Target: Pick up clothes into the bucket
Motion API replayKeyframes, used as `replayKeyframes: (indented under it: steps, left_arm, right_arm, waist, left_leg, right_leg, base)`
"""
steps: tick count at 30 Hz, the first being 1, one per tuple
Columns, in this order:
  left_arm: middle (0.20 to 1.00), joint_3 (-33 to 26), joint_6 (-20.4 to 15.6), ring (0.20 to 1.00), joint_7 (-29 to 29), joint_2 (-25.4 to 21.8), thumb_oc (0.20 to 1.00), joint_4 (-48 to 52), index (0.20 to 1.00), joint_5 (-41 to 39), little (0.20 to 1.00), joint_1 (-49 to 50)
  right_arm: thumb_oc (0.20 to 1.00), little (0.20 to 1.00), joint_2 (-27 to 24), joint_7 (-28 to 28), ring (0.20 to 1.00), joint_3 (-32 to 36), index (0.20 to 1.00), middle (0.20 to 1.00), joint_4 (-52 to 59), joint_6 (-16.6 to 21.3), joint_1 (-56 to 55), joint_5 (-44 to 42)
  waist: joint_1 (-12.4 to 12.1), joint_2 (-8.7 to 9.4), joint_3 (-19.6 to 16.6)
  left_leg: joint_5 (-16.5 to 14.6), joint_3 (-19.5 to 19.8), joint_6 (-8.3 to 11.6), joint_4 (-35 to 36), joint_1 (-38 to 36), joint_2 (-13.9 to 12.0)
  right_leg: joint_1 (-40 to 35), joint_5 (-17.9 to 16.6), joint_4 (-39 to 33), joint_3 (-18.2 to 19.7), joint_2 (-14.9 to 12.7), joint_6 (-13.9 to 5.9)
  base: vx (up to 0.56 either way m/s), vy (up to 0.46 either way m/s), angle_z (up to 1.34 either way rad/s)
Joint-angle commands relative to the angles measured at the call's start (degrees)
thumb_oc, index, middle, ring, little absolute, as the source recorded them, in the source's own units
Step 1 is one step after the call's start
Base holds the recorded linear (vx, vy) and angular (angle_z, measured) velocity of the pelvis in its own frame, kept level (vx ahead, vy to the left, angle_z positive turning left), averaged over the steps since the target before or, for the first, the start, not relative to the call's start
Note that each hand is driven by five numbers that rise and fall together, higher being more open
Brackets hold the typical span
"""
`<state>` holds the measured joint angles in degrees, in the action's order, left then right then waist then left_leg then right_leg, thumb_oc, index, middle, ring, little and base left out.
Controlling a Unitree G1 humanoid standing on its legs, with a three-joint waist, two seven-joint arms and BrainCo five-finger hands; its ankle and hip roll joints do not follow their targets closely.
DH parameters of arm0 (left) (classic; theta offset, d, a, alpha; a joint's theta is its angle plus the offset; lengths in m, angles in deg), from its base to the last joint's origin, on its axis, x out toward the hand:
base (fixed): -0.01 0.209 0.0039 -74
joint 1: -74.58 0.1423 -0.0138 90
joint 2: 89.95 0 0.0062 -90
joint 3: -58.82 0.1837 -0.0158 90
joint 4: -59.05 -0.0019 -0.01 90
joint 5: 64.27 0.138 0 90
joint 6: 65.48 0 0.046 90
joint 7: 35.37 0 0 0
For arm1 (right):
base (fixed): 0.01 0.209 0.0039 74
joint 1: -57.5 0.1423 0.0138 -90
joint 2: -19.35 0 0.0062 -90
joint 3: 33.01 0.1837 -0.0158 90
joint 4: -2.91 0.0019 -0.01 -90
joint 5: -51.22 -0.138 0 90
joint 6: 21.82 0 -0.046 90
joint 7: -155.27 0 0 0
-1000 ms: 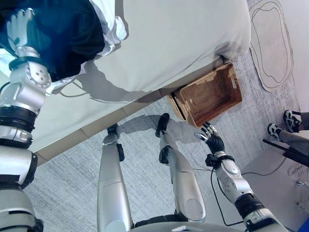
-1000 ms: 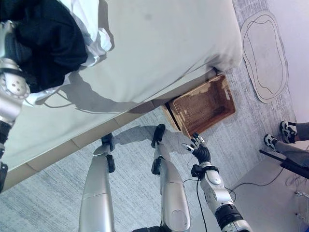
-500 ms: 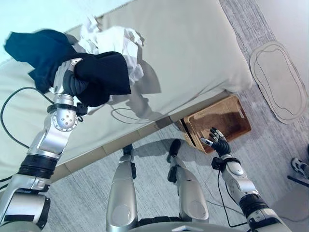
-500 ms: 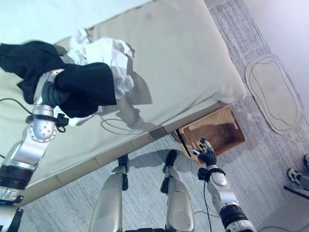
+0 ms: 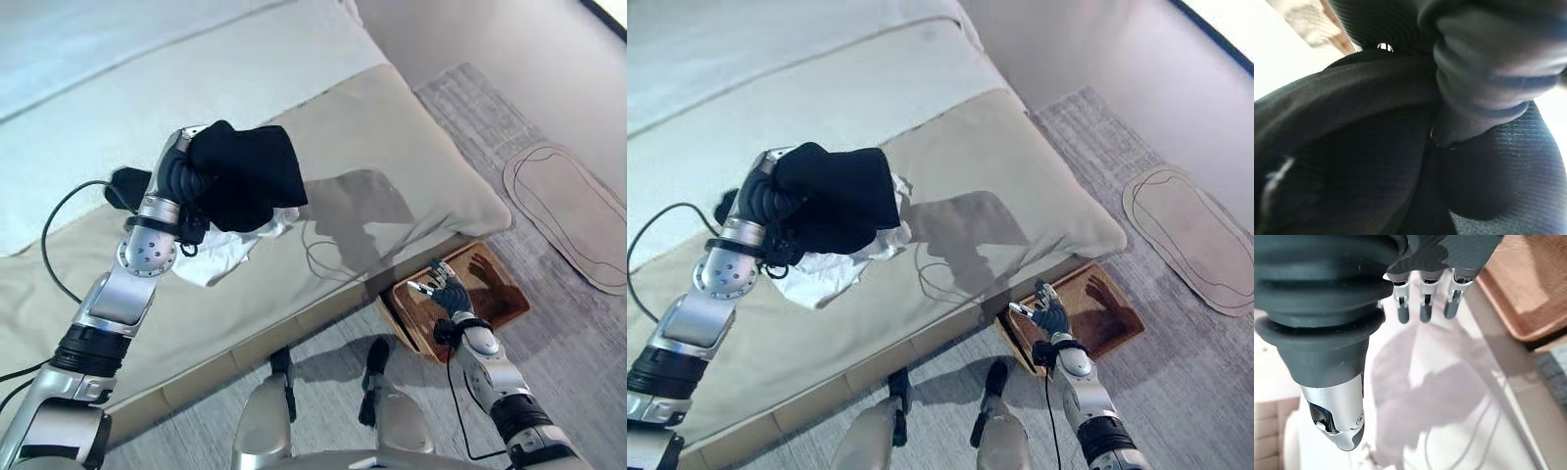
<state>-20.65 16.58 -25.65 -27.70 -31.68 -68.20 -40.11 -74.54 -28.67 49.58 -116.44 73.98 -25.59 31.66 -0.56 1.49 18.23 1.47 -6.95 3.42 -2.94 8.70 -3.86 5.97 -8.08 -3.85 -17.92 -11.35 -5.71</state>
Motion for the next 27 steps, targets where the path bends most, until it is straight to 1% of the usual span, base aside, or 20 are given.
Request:
replayKeyframes:
  steps: [1, 3, 4, 7, 8, 9, 10, 14, 15, 16, 20, 22, 27]
  left_arm:
    - [0.2, 1.68, -4.48, 0.2, -0.03, 0.06, 0.2, 2.81, 0.2, -4.05, 0.2, -8.08]
    - [0.2, 3.75, -4.53, 0.2, -1.04, 0.89, 0.2, 3.38, 0.2, -7.49, 0.2, -11.0]
    - [0.2, 3.79, -4.52, 0.2, -1.06, 0.91, 0.2, 3.36, 0.2, -7.54, 0.2, -11.05]
    - [0.2, 7.01, -4.94, 0.2, -4.03, 2.15, 0.2, 4.92, 0.2, -12.53, 0.2, -13.0]
    - [0.2, 7.02, -4.94, 0.2, -4.07, 2.16, 0.2, 4.88, 0.2, -12.6, 0.2, -13.06]
    - [0.2, 10.3, -4.94, 0.2, -5.8, 3.35, 0.2, 6.04, 0.2, -15.15, 0.2, -14.86]
    - [0.2, 10.85, -4.93, 0.2, -6.05, 3.61, 0.2, 5.97, 0.2, -15.31, 0.2, -15.16]
    - [0.2, 13.7, -4.51, 0.2, -8.29, 7.75, 0.2, 6.03, 0.2, -17.78, 0.2, -13.85]
    - [0.2, 13.92, -4.35, 0.2, -8.85, 8.63, 0.2, 5.92, 0.2, -18.17, 0.2, -13.05]
    - [0.2, 14.75, -3.82, 0.2, -9.77, 10.61, 0.2, 5.13, 0.2, -18.53, 0.2, -11.63]
    - [0.2, 15.47, -3.41, 0.2, -10.22, 11.94, 0.2, 4.54, 0.2, -18.34, 0.2, -11.11]
    - [0.2, 15.24, -3.2, 0.2, -10.42, 13.49, 0.2, 4.15, 0.2, -19.26, 0.2, -9.57]
    - [0.2, 15.6, -2.83, 0.2, -11.41, 14.92, 0.2, 3.84, 0.2, -20.41, 0.2, -7.96]
  right_arm:
    - [1.0, 1.0, -2.21, 0.6, 1.0, 0.4, 1.0, 1.0, 4.93, 0.48, -1.22, 2.64]
    - [1.0, 1.0, -4.15, 0.95, 1.0, -0.27, 1.0, 1.0, 10.13, 0.63, -1.33, 6.58]
    - [1.0, 1.0, -4.16, 0.95, 1.0, -0.2, 1.0, 1.0, 10.26, 0.55, -1.42, 6.62]
    - [1.0, 1.0, -7.32, 1.94, 1.0, -1.99, 1.0, 1.0, 14.71, 0.99, -0.15, 11.98]
    - [1.0, 1.0, -7.31, 1.92, 1.0, -1.96, 1.0, 1.0, 14.72, 0.98, -0.15, 12.03]
    - [1.0, 1.0, -8.23, 2.39, 1.0, -4.41, 1.0, 1.0, 16.28, 1.24, 2.69, 12.83]
    - [1.0, 1.0, -8.12, 2.46, 1.0, -4.68, 1.0, 1.0, 16.46, 1.4, 3.12, 12.15]
    - [1.0, 1.0, -6.59, 6.77, 1.0, -9.8, 1.0, 1.0, 19.2, 2.09, 7.0, 6.41]
    - [1.0, 1.0, -6.38, 7.33, 1.0, -10.41, 1.0, 1.0, 19.55, 2.12, 7.45, 5.91]
    - [1.0, 1.0, -5.84, 7.25, 1.0, -11.93, 1.0, 1.0, 19.79, 2.28, 9.32, 6.77]
    - [1.0, 1.0, -4.14, 7.21, 1.0, -13.05, 1.0, 1.0, 20.57, 2.36, 10.67, 4.94]
    - [1.0, 1.0, -2.83, 8.05, 1.0, -14.13, 1.0, 1.0, 21.23, 2.42, 11.04, 3.06]
    - [1.0, 1.0, -3.22, 8.08, 1.0, -15.67, 1.0, 1.0, 21.2, 2.08, 12.59, 5.13]
  waist:
    - [0.68, 0.85, -4.83]
    - [1.19, 0.37, -6.06]
    - [1.16, 0.35, -6.07]
    - [1.43, -0.04, -7.53]
    - [1.38, -0.06, -7.47]
    - [1.34, -0.37, -8.1]
    - [1.4, -0.41, -8.43]
    - [1.21, -0.61, -9.46]
    - [1.19, -0.64, -9.74]
    - [1.18, -0.77, -10.4]
    - [1.25, -1.03, -11.09]
    - [1.29, -1.14, -11.27]
    - [1.2, -1.19, -11.53]
  left_leg:
    - [0.61, 1.28, 0.68, -1.15, 1.06, -1.24]
    - [0.9, 0.96, 0.8, 0.0, -0.65, -1.57]
    - [0.97, 0.96, 0.81, 0.12, -0.71, -1.57]
    - [1.46, 0.39, 1.0, 1.63, -2.46, -1.83]
    - [1.49, 0.36, 1.02, 1.75, -2.59, -1.84]
    - [1.46, -0.09, 1.17, 2.45, -4.05, -2.1]
    - [1.72, -0.11, 1.11, 2.67, -4.13, -2.02]
    - [1.9, -0.97, 1.32, 3.86, -6.25, -2.48]
    - [1.91, -1.11, 1.35, 4.13, -6.59, -2.54]
    - [1.96, -1.64, 1.51, 4.62, -7.39, -2.81]
    - [1.9, -2.33, 1.69, 4.83, -8.18, -3.22]
    - [1.8, -2.96, 1.82, 4.88, -9.03, -3.54]
    - [1.76, -3.45, 2.05, 5.1, -9.76, -4.05]
  right_leg:
    - [-2.26, -0.54, 3.13, -2.13, -6.48, -6.31]
    - [-3.51, -0.32, 2.51, -2.14, -6.04, -6.33]
    - [-3.54, -0.34, 2.46, -2.16, -6.03, -6.33]
    - [-4.55, -0.31, 1.89, -2.04, -5.68, -6.48]
    - [-4.63, -0.32, 1.85, -2.03, -5.66, -6.48]
    - [-5.71, -0.1, 1.51, -1.84, -5.2, -6.51]
    - [-5.72, -0.27, 1.34, -1.85, -5.26, -6.52]
    - [-6.91, -0.15, 0.6, -1.28, -4.78, -6.31]
    - [-7.18, -0.07, 0.36, -1.14, -4.62, -6.22]
    - [-7.61, 0.0, -0.17, -1.04, -4.3, -6.09]
    - [-8.0, 0.26, -0.57, -0.59, -3.75, -5.85]
    - [-8.29, 0.49, -0.73, -0.26, -3.35, -5.57]
    - [-8.83, 0.86, -0.97, -0.02, -2.81, -5.24]
  base:
    - [0.06, -0.04, 0.0]
    - [0.07, -0.041, -0.01]
    - [0.06, -0.033, -0.01]
    - [0.04, -0.025, -0.06]
    - [0.06, -0.037, -0.06]
    - [0.05, -0.025, -0.05]
    - [0.06, -0.035, -0.04]
    - [0.03, -0.02, -0.08]
    - [0.04, -0.04, -0.21]
    - [0.03, -0.028, -0.16]
    - [0.04, -0.024, -0.07]
    - [0.04, -0.029, -0.06]
    - [0.03, -0.026, -0.1]
